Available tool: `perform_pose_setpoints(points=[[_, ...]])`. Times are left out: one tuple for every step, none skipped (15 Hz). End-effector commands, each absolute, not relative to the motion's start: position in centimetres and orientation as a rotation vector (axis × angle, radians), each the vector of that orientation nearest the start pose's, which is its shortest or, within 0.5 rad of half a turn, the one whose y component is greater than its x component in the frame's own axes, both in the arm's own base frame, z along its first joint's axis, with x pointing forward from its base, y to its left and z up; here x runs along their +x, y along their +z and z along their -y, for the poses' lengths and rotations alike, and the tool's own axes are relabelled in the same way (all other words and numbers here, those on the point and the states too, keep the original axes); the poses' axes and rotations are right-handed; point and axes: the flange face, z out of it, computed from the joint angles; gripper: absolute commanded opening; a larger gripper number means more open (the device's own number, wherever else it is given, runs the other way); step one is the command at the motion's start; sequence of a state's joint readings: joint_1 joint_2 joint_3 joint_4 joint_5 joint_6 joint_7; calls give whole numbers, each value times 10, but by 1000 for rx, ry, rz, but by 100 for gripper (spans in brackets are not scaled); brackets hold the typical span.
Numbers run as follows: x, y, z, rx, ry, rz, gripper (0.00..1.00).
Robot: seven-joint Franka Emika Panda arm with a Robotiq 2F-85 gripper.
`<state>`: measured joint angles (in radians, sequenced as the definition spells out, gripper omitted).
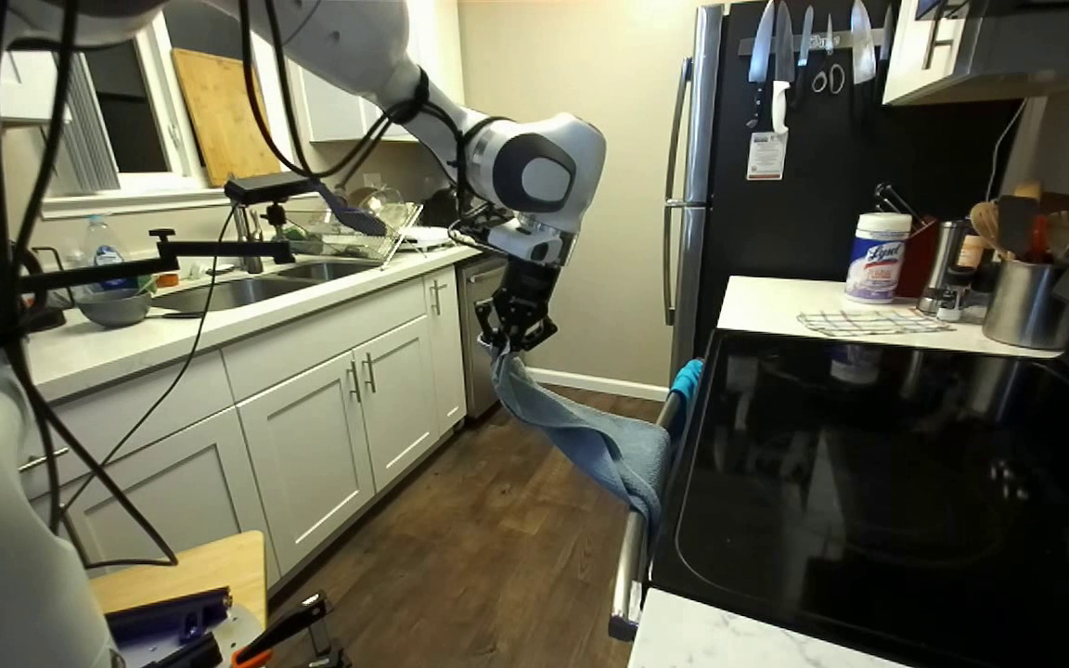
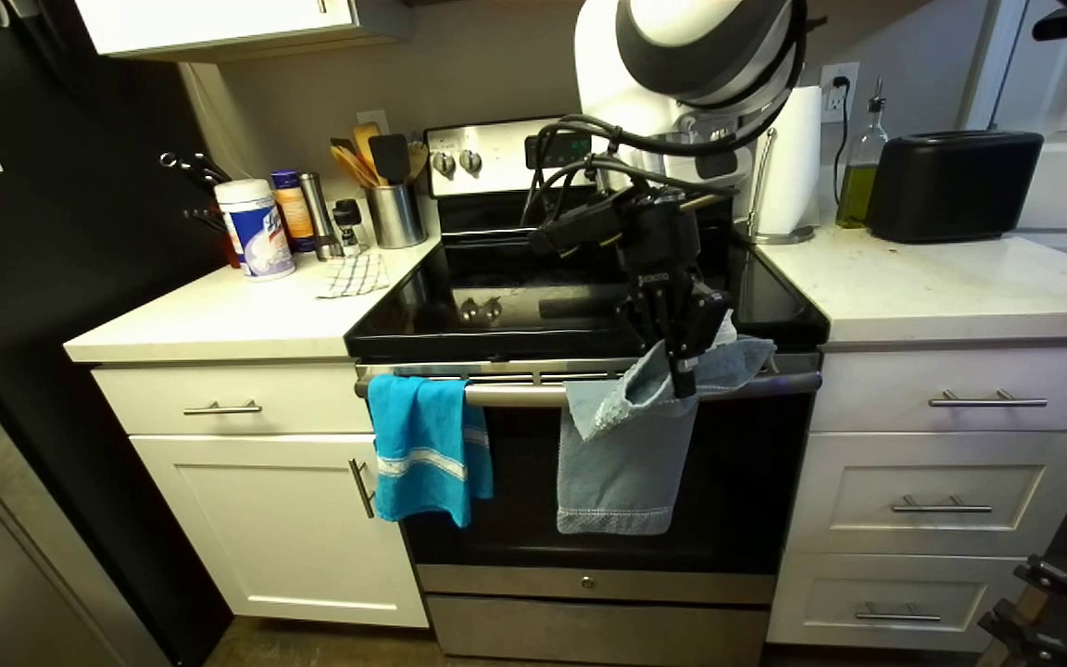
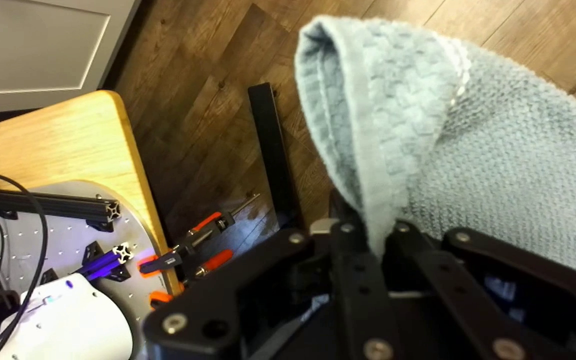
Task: Hang the light blue towel on the handle of the oven door.
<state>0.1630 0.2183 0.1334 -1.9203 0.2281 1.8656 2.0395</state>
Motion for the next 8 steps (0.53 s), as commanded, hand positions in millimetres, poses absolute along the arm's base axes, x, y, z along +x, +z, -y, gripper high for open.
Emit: perform_pose_setpoints(points=[[551, 354, -195, -2021, 616, -2573, 3], [553, 350, -197, -2027, 629, -2576, 3], [554, 346, -200, -2038, 643, -2581, 3], [556, 342, -202, -2047, 647, -2587, 3], [558, 338, -204, -2054, 651, -2591, 2], [559, 333, -206, -2065, 650, -2596, 2], [562, 328, -207, -2073, 618, -2603, 3], [564, 323, -208, -2092, 611, -2601, 3]])
